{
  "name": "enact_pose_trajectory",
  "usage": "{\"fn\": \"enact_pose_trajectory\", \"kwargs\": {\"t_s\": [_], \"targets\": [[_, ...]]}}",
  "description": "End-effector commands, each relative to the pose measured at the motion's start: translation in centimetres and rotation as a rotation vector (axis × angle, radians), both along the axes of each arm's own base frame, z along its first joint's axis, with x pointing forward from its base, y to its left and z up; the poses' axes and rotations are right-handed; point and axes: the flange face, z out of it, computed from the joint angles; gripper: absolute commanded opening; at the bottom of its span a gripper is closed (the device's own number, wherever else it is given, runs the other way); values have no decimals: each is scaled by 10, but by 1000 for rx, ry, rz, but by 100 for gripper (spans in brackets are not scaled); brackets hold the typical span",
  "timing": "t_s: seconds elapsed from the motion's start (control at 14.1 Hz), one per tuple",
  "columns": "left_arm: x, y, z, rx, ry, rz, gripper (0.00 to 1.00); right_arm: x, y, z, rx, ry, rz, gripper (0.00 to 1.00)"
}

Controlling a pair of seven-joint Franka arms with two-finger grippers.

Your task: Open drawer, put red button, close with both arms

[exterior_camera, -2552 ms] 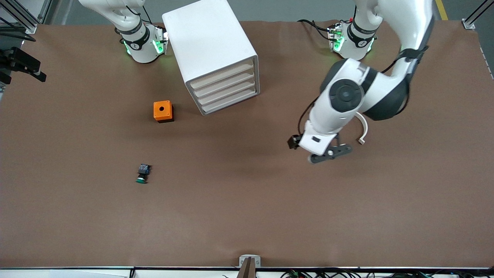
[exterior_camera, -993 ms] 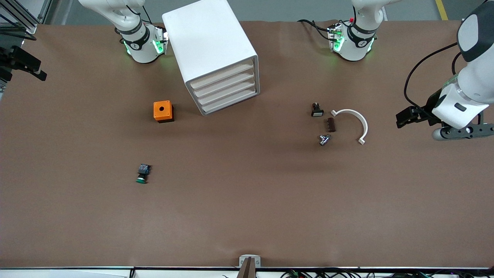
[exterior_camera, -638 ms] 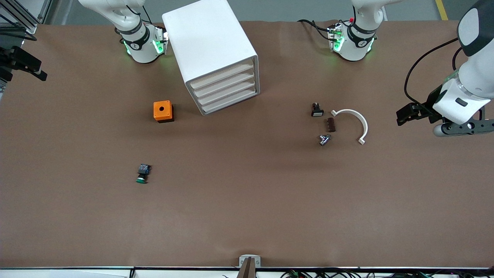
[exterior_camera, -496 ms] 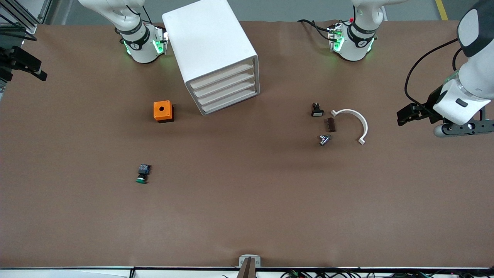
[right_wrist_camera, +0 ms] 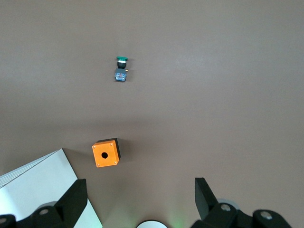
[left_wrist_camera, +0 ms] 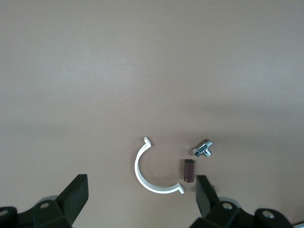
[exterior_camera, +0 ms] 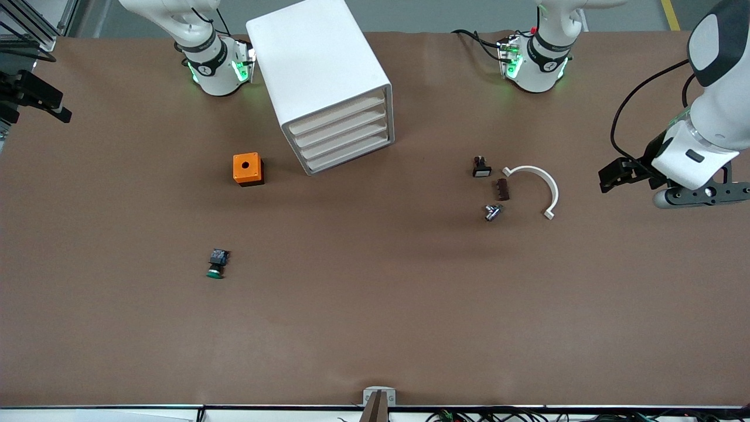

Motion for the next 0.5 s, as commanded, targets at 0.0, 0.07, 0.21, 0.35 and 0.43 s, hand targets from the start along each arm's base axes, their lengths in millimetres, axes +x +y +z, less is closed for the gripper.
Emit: {"fn": "enact_pose_trajectory", "kwargs": {"t_s": [0.0,0.07,0.21,0.35,0.43], "targets": [[-3,8,19,-19,-43,0,100,-6,1,3,-8,-5,-5,100],[-2,9,26,-21,-57,3,100,-6,1,3,-10,-5,-5,100],[0,12,47,-24,-93,9,100,-6,1,4,-10,-7,-5,100],[-3,15,60,-23,-104,10,100,-6,0,3,-10,-5,-7,100],[-3,15,66,-23,-103,9,100,-6,1,3,-10,-5,-5,100]]}}
